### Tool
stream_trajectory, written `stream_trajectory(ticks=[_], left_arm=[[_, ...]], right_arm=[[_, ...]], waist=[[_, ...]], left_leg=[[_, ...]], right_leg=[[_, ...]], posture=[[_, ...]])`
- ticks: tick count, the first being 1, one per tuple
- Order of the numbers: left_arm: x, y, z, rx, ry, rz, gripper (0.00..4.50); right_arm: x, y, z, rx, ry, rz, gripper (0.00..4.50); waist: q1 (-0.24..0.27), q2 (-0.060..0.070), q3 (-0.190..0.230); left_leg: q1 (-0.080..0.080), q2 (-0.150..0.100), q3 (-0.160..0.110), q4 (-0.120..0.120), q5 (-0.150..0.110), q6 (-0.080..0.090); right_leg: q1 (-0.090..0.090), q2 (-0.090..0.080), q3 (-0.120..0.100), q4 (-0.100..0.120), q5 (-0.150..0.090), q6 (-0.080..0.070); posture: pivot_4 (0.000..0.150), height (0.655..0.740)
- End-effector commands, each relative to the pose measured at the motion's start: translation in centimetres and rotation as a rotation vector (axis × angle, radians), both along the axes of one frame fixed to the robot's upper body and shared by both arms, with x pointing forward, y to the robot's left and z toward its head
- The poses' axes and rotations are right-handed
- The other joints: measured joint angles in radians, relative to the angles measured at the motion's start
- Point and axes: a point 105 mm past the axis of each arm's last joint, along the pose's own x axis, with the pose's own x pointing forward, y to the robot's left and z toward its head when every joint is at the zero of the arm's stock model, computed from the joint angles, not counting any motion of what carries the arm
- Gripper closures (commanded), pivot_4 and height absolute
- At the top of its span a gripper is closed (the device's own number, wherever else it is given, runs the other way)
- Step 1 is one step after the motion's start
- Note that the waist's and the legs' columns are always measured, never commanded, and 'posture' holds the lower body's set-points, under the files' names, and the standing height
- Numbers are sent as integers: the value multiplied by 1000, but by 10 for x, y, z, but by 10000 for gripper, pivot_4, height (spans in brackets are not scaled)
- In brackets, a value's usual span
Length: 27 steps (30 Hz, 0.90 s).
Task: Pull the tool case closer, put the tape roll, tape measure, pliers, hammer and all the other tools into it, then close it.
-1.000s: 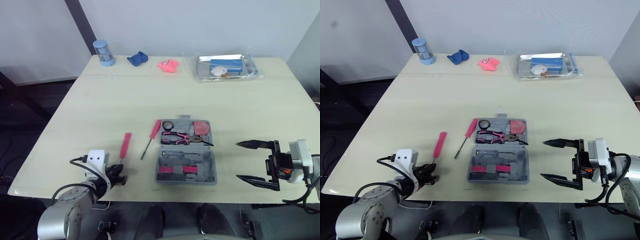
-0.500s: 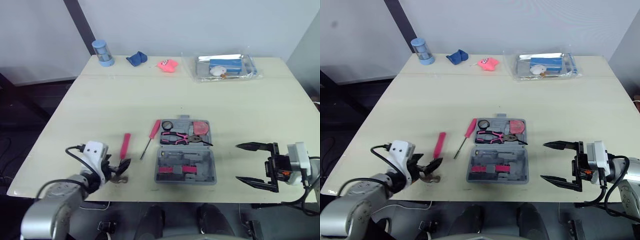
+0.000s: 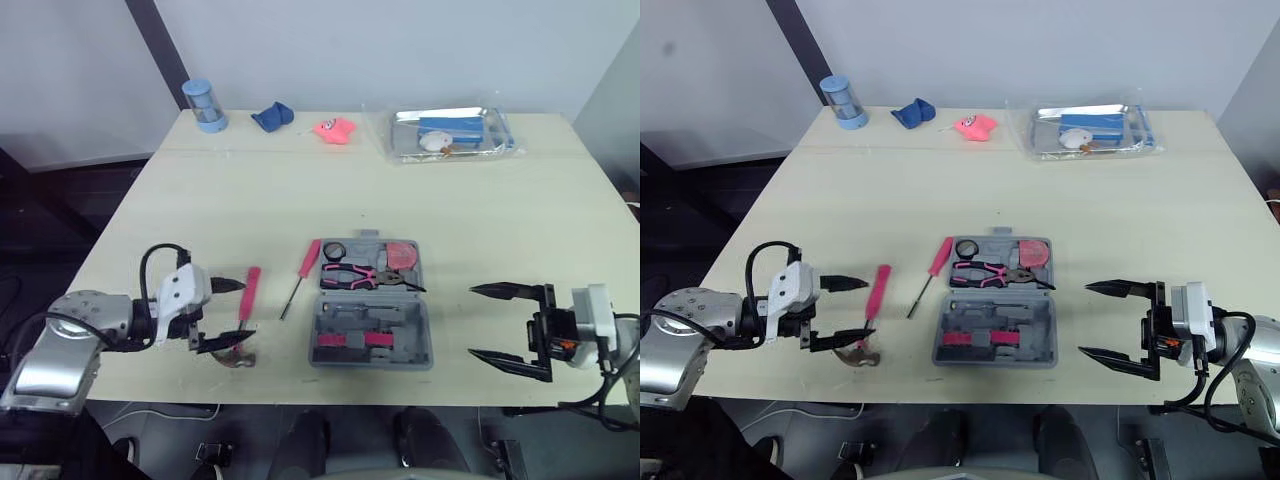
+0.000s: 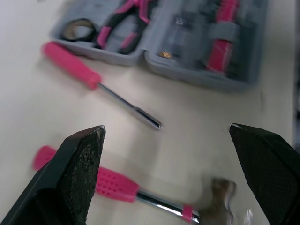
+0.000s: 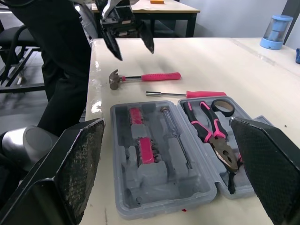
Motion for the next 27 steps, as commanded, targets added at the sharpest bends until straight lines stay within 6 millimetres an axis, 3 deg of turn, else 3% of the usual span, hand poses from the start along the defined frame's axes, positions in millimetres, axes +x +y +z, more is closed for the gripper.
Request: stream_trajectory(ticks=[1,13,19,27], left_arm=[[1,11,0,104,-7,-164,351],[13,20,-8,495,-65,-602,351],[25,16,-10,661,-105,-823,351],[37,10,-12,750,-134,-955,351]], right_arm=[[-1,-2,10,-3,-50,-8,0],[5,-2,14,-1,-72,-28,0],[10,1,16,3,-78,-17,0],[11,2,16,7,-82,-16,0]], waist=[[1,0,0],[-4,0,1],[-2,-1,1],[-6,-2,2]], left_leg=[[0,0,0,0,0,0],[0,0,-1,1,0,0],[-1,0,-1,2,0,0],[-1,0,-1,2,0,0]], right_leg=[[0,0,0,0,0,0],[0,1,0,2,0,0],[0,1,0,2,0,0],[0,1,0,2,0,0]], posture=[[1500,7400],[1500,7400],[1500,7400],[1500,7400]])
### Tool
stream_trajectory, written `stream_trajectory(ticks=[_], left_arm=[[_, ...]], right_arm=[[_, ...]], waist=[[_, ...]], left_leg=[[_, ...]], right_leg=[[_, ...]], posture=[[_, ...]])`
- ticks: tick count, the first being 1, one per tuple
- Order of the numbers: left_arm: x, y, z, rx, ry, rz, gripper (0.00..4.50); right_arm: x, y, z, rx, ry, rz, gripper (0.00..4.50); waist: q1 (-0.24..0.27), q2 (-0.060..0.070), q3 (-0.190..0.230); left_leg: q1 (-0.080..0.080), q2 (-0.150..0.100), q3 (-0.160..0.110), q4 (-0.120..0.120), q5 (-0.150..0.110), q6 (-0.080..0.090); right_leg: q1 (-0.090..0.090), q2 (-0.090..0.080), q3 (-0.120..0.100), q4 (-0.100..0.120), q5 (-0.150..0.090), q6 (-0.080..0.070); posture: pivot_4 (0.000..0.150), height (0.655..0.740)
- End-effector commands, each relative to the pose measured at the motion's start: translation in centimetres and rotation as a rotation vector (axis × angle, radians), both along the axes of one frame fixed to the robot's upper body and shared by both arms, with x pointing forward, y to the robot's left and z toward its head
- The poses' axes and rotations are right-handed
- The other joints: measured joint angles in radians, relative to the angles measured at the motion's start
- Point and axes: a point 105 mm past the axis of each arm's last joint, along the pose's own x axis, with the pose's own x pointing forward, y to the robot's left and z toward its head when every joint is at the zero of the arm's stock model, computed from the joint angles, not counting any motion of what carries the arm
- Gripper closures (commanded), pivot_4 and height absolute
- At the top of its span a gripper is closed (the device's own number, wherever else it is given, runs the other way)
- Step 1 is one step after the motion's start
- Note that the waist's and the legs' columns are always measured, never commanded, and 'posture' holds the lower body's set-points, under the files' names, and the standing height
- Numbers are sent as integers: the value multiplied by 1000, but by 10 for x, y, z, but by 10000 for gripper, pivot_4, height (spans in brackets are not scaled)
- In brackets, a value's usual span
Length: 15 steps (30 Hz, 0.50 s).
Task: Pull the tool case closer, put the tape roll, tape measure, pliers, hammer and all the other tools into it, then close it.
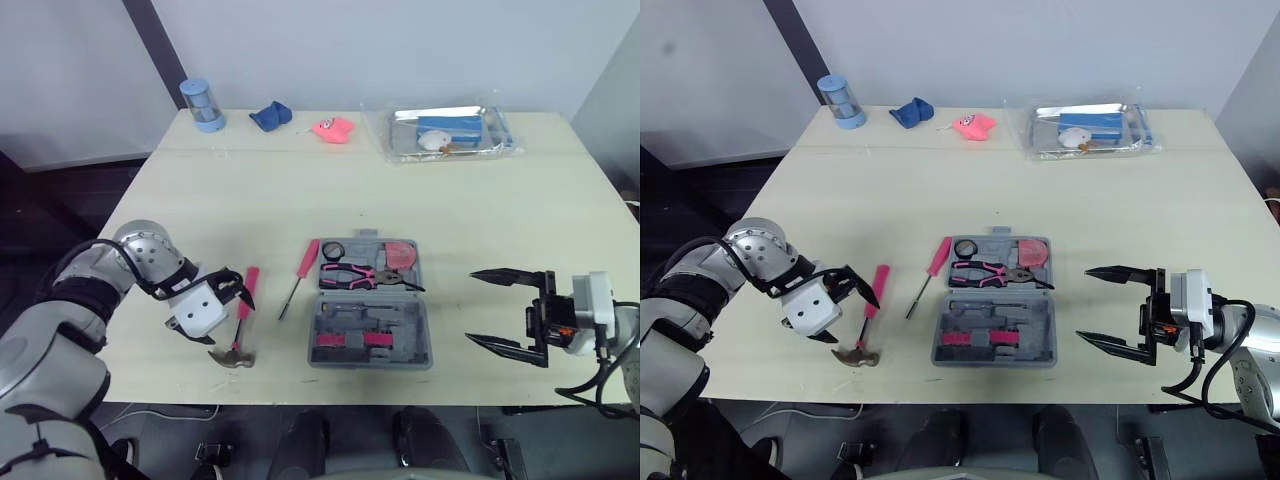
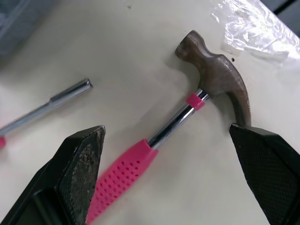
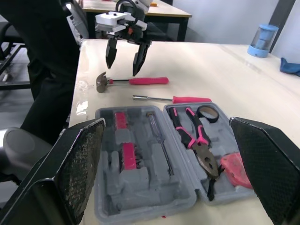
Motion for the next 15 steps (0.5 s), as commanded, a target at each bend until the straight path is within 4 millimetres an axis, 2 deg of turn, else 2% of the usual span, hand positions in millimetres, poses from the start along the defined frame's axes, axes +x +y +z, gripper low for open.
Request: stream_trajectory(ticks=[1,15], left_arm=[[-2,7,0,73,18,-49,351],[-2,1,-17,140,6,-186,351]], right_arm=[[-2,1,7,5,-34,3,0],[-3,4,6,17,-41,-12,0]], waist=[[0,0,0],[0,0,0]], left_leg=[[0,0,0,0,0,0],[0,0,0,0,0,0]], right_leg=[[0,0,0,0,0,0],[0,0,0,0,0,0]], posture=[[1500,7400],[1500,7400]])
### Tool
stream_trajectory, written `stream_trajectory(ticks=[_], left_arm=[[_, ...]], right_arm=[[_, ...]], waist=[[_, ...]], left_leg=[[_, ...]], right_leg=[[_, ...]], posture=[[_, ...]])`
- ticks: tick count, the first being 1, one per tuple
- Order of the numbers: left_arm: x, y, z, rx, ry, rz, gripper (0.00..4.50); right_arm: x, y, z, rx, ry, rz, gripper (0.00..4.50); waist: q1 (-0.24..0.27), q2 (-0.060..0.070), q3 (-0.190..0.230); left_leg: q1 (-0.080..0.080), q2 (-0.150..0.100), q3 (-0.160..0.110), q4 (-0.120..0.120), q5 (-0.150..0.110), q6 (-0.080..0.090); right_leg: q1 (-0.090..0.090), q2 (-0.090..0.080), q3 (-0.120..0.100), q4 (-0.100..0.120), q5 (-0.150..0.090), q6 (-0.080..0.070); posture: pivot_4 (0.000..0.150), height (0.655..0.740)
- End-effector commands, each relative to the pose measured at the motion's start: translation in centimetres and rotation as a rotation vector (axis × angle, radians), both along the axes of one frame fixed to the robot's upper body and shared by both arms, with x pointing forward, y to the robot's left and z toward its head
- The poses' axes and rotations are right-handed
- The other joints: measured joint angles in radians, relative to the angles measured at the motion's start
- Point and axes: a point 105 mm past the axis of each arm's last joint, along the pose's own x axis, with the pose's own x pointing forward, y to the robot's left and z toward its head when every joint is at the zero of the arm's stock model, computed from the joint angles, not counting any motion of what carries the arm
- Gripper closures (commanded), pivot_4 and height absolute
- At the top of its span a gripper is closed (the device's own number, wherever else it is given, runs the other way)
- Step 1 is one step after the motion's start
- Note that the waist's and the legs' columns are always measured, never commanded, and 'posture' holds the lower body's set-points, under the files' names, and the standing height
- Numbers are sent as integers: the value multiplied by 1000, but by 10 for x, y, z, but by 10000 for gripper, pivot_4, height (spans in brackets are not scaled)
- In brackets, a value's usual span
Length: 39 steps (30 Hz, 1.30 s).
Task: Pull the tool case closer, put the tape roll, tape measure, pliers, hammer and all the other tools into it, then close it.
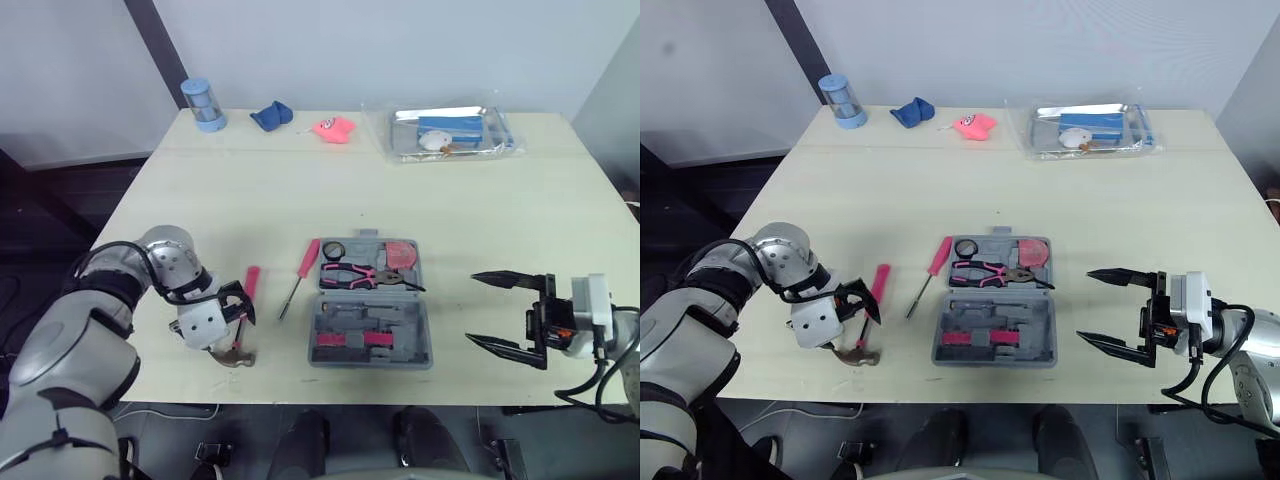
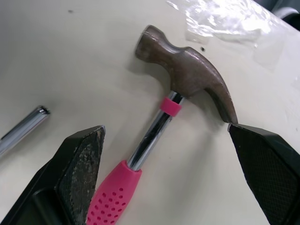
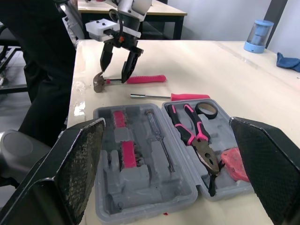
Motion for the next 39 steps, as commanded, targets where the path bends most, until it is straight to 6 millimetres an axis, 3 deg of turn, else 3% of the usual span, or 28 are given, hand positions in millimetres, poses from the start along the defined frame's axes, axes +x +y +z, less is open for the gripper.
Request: stream_trajectory(ticks=[1,10,13,22,32,39], left_arm=[[1,1,-2,8,-15,-16,351],[9,-7,-12,20,-46,-45,351],[8,-11,-14,11,-43,-64,6882],[-2,-9,-20,-15,6,-88,43767],[-21,18,-19,8,75,12,44462],[-51,18,9,-100,169,281,44462]], right_arm=[[-1,3,7,3,-42,8,0],[-1,4,8,2,-50,-1,0],[-2,4,8,3,-51,-4,0],[1,6,8,8,-54,-11,0],[1,6,7,8,-53,-7,0],[1,8,5,12,-47,-2,0]], waist=[[0,0,0],[2,0,0],[3,1,0],[2,3,-2],[-10,3,-1],[-28,1,1]], left_leg=[[0,0,0,0,0,0],[0,0,0,0,0,0],[1,0,0,0,0,0],[1,-1,0,0,0,0],[1,-1,0,0,0,0],[1,2,-1,0,0,0]], right_leg=[[0,0,0,0,0,0],[0,0,0,0,0,0],[0,0,0,1,0,0],[1,0,0,1,0,0],[1,0,0,1,0,0],[0,1,0,3,0,0]], posture=[[1500,7400],[1500,7400],[1500,7400],[1500,7400],[1500,7400],[1500,7400]])
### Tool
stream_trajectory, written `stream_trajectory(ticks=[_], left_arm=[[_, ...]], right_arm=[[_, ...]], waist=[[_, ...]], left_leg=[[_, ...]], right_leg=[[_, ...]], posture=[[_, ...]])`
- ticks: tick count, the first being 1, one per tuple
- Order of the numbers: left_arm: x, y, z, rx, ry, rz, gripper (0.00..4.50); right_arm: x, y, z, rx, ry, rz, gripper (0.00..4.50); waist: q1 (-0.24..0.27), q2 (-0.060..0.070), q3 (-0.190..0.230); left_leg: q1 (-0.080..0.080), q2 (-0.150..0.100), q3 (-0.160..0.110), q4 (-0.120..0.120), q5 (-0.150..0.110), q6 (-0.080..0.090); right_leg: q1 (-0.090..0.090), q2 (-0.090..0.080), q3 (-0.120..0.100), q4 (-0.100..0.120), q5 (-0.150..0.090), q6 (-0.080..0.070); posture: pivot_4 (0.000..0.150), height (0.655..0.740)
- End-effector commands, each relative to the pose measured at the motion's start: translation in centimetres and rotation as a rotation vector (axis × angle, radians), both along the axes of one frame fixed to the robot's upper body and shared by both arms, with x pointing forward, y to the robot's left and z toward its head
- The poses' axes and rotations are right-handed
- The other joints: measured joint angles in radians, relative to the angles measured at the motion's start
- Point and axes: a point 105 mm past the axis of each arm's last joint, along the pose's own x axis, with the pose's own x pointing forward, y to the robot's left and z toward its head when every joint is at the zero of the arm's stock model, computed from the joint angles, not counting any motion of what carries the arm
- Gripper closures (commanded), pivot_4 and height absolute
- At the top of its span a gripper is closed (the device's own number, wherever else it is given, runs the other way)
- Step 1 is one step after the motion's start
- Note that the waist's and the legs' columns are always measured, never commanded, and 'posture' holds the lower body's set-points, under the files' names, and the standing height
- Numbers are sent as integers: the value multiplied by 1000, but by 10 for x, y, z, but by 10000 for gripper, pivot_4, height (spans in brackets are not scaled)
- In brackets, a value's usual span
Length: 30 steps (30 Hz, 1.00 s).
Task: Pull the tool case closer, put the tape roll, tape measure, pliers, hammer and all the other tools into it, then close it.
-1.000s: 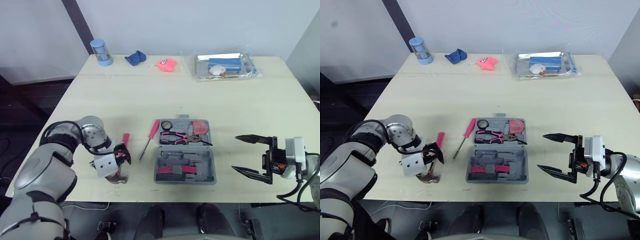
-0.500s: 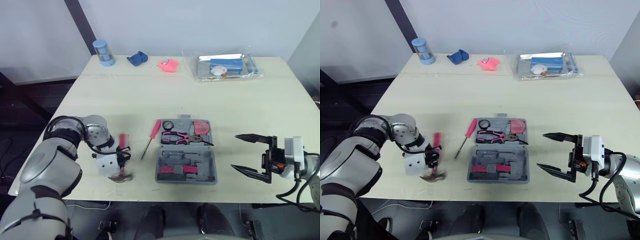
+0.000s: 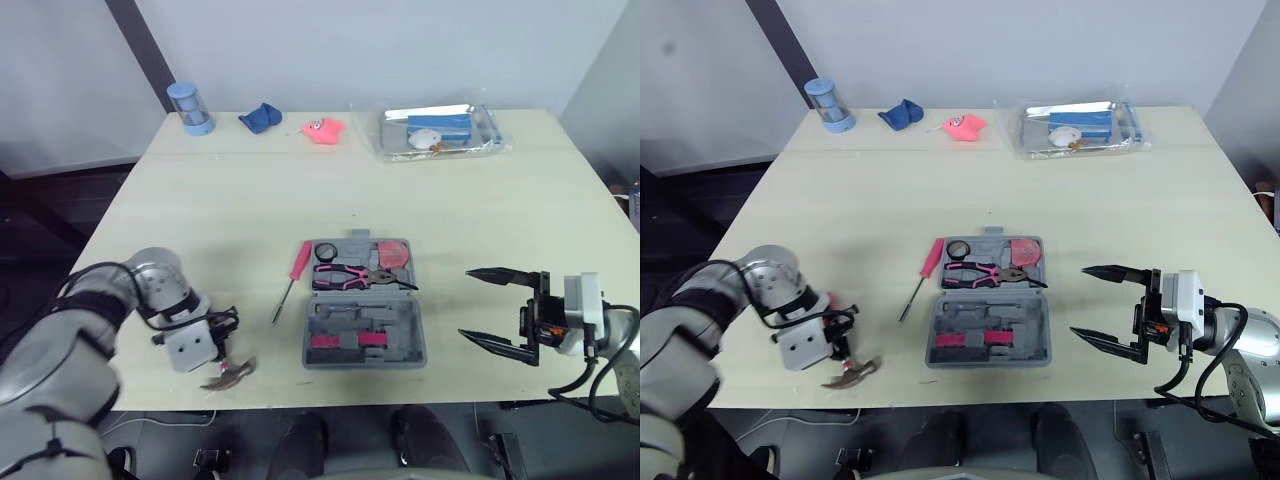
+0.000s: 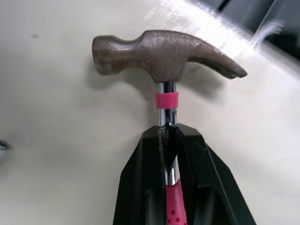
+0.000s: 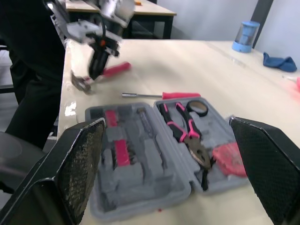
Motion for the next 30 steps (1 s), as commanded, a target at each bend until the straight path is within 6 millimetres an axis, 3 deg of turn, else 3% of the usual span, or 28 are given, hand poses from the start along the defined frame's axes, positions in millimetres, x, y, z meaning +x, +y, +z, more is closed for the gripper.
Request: stream_trajectory(ticks=[1,7,11,16,21,30], left_arm=[[-10,-10,18,-47,46,75,44462],[-30,-26,33,-166,78,353,44462],[-33,-27,38,-204,40,584,44462],[-20,-29,49,-330,-23,1000,44462],[-8,-35,59,-491,-55,1308,44462],[11,-34,60,-670,-122,1740,44462]], right_arm=[[-1,3,9,12,-46,20,0],[2,5,9,15,-51,34,0],[2,4,8,12,-52,38,0],[5,6,8,17,-57,49,0],[9,8,8,24,-61,67,0],[6,9,9,16,-48,122,0]], waist=[[11,0,0],[19,0,1],[21,-1,1],[22,-1,2],[25,0,3],[34,1,4]], left_leg=[[0,0,0,0,0,0],[0,0,0,1,0,0],[0,0,0,1,0,0],[0,0,0,1,0,0],[0,0,0,0,0,0],[0,0,0,0,0,0]], right_leg=[[0,0,0,0,0,0],[1,0,0,-1,0,0],[1,0,-1,-1,0,0],[1,0,-1,-1,0,0],[1,0,-1,-2,0,0],[1,0,-1,-1,0,0]], posture=[[1500,7400],[1500,7400],[1500,7400],[1500,7400],[1500,7400],[1500,7400]])
